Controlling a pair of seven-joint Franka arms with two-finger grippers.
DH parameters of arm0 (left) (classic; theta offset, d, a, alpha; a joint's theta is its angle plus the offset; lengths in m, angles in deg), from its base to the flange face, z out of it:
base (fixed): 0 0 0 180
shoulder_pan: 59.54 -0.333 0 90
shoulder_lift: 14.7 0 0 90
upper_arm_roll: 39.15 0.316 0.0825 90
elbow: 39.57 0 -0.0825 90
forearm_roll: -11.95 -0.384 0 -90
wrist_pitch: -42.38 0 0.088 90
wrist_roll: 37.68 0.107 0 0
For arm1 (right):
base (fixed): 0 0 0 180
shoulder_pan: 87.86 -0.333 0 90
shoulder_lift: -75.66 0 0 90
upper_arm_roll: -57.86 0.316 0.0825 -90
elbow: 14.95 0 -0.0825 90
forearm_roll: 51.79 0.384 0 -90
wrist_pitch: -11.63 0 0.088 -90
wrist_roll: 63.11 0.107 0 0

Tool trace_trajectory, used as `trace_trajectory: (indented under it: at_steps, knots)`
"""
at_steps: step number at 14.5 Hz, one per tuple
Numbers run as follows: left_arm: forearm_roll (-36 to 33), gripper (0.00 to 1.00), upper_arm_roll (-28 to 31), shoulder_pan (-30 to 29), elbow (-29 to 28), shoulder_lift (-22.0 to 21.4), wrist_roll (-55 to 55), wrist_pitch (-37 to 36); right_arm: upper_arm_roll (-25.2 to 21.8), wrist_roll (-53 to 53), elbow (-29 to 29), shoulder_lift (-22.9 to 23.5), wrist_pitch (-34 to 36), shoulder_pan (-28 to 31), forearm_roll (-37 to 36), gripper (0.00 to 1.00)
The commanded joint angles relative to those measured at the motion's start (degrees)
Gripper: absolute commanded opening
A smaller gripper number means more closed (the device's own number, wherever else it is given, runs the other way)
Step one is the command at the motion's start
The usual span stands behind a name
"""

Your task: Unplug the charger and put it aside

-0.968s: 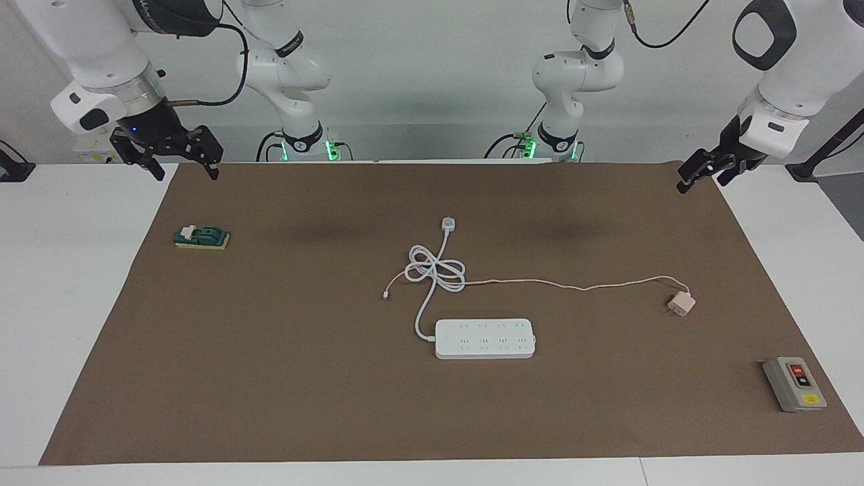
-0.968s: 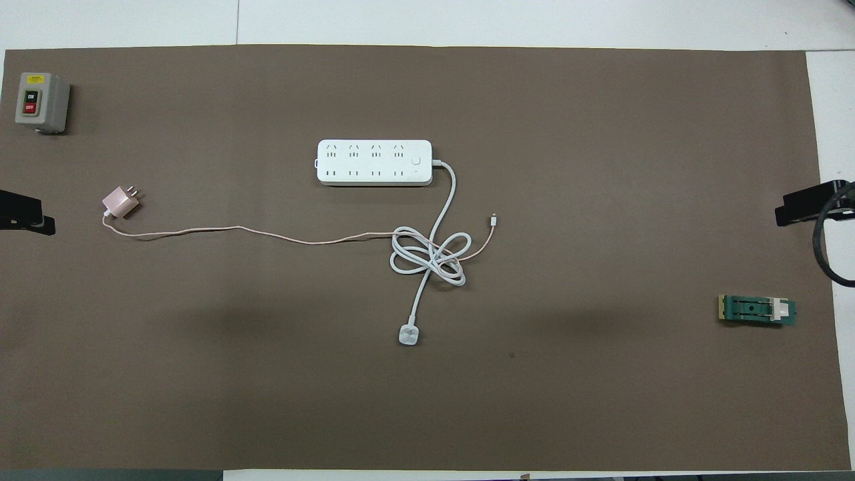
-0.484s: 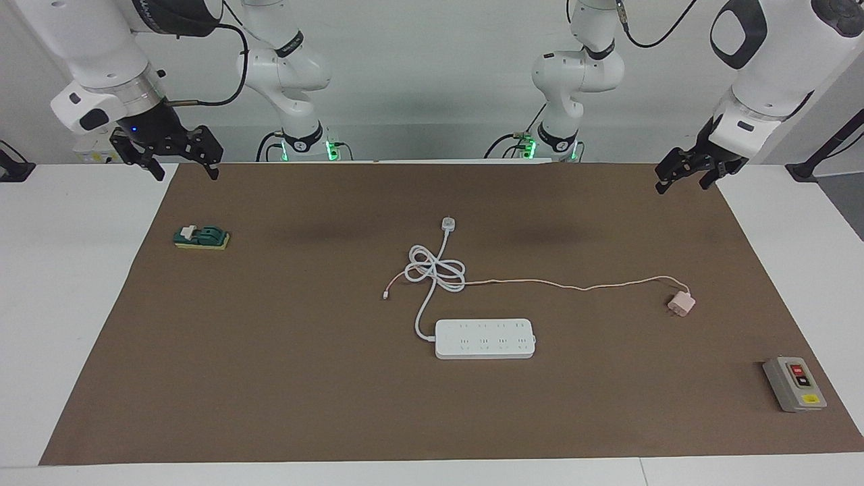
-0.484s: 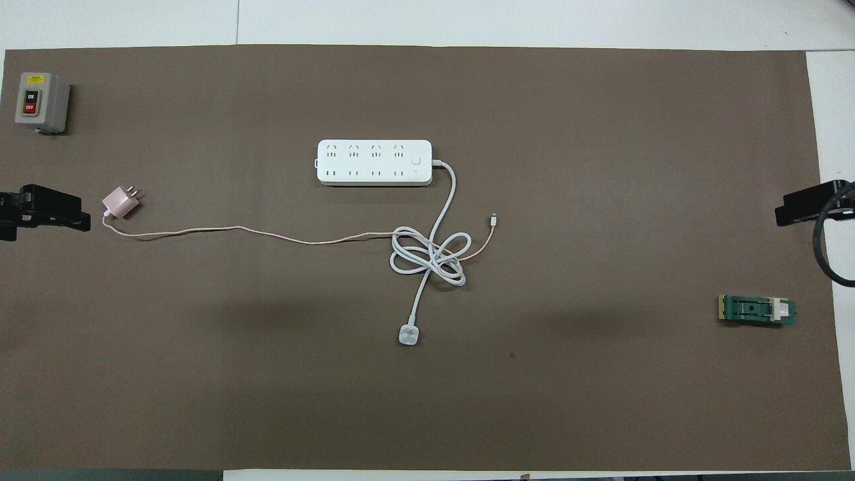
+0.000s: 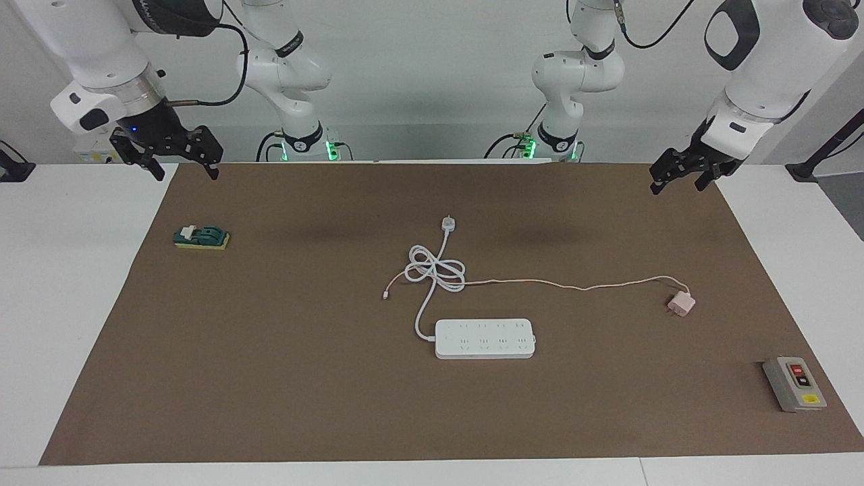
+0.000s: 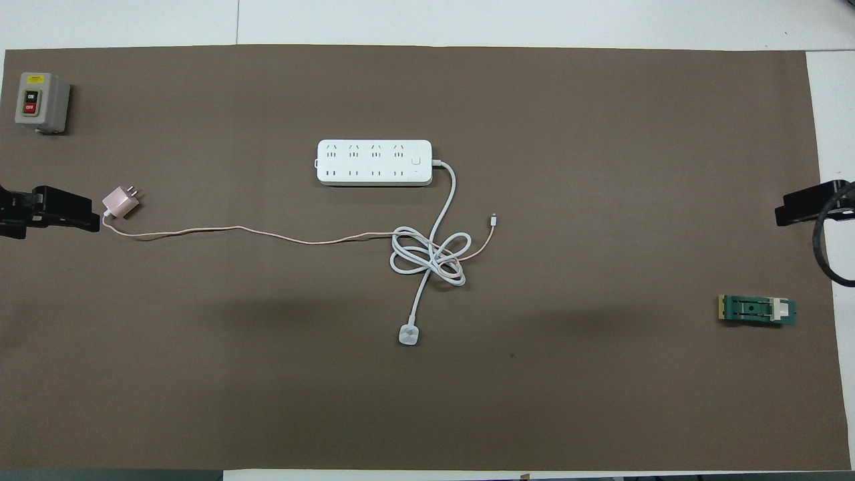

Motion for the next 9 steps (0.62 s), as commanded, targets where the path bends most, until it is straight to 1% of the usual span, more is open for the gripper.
trace_trajectory:
  at_steps: [1,9]
  knots:
    - [-1.09,1.00,0.28,0.70,0.72,0.39,1.03,-0.14,0.89,0.54,1.23,-1.14,0.47,0.80,-1.39,1.00]
    - [-0.47,1.00,0.19,0.44,0.54,0.39,1.56,0.12,0.89,0.45,1.23,-1.23,0.38,0.89,-1.39,1.00]
